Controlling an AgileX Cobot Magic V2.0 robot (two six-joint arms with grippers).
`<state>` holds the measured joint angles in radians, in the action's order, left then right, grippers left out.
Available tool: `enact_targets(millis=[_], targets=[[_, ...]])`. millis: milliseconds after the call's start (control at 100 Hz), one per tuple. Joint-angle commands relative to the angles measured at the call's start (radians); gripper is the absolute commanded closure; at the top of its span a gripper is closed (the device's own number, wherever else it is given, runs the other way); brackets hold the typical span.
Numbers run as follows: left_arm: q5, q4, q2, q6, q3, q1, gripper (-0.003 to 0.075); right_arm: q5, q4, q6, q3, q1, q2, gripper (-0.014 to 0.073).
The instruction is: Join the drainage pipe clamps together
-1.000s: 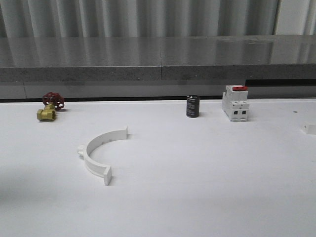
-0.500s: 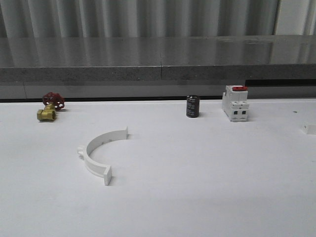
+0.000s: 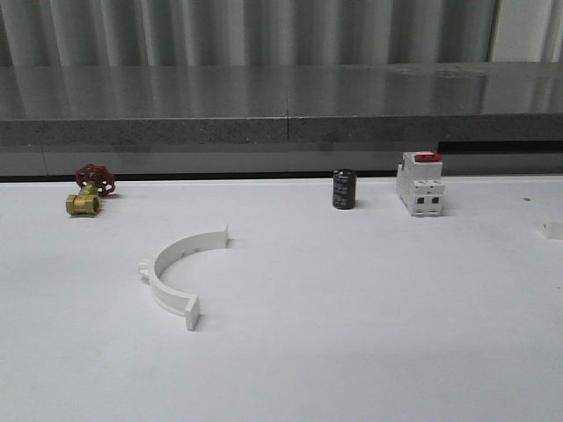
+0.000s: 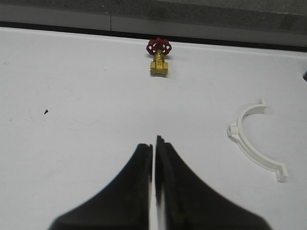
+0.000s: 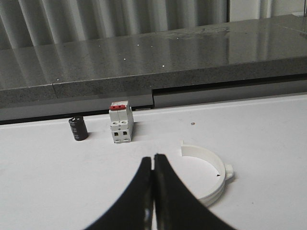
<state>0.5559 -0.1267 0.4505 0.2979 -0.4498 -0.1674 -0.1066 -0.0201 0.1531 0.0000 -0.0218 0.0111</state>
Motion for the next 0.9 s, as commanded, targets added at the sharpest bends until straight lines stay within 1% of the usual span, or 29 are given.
enact_targets(millis=[0,80,180,320,420,490,570,760,830,850,880,890], targets=[[-0.078,-0.006,0.004,-0.002,-0.027,0.002,0.0741,0.023,0.006,-0.004,-0.09,0.005,-0.019,0.0661],[-0.078,-0.006,0.004,-0.002,-0.027,0.002,0.0741,-0.04,0.007,-0.004,-0.17,0.005,-0.077,0.0661],[-0.078,-0.006,0.004,-0.002,-0.027,0.002,0.0741,-0.183,0.01,-0.004,-0.294,0.005,-0.203,0.0661],[-0.078,-0.006,0.004,-0.002,-0.027,0.002,0.0741,-0.408,0.01,-0.004,-0.488,0.005,-0.456,0.0661],[-0.078,-0.006,0.004,-0.002,-0.027,0.002,0.0741,-0.502,0.01,-0.004,-0.604,0.005,-0.649,0.0661],[-0.078,-0.006,0.004,-0.002,-0.027,0.002,0.0741,-0.527,0.02,-0.004,-0.668,0.005,-0.756,0.0661],[-0.078,-0.006,0.004,-0.002,-0.027,0.002,0.0741,-0.523,0.04,-0.004,-0.723,0.005,-0.851,0.0661],[-0.078,-0.006,0.004,-0.002,-0.027,0.002,0.0741,-0.482,0.045,-0.004,-0.784,0.005,-1.027,0.0651],[-0.078,-0.006,0.004,-0.002,-0.027,0.002,0.0741,-0.483,0.045,-0.004,-0.789,0.005,-1.065,0.0583],[-0.078,-0.006,0.004,-0.002,-0.027,0.002,0.0741,-0.483,0.045,-0.004,-0.789,0.005,-1.078,0.0536],[-0.078,-0.006,0.004,-0.002,-0.027,0.002,0.0741,-0.485,0.045,-0.004,-0.789,0.005,-1.082,0.0496],[-0.078,-0.006,0.004,-0.002,-0.027,0.002,0.0741,-0.487,0.046,-0.004,-0.789,0.005,-1.086,0.0468]])
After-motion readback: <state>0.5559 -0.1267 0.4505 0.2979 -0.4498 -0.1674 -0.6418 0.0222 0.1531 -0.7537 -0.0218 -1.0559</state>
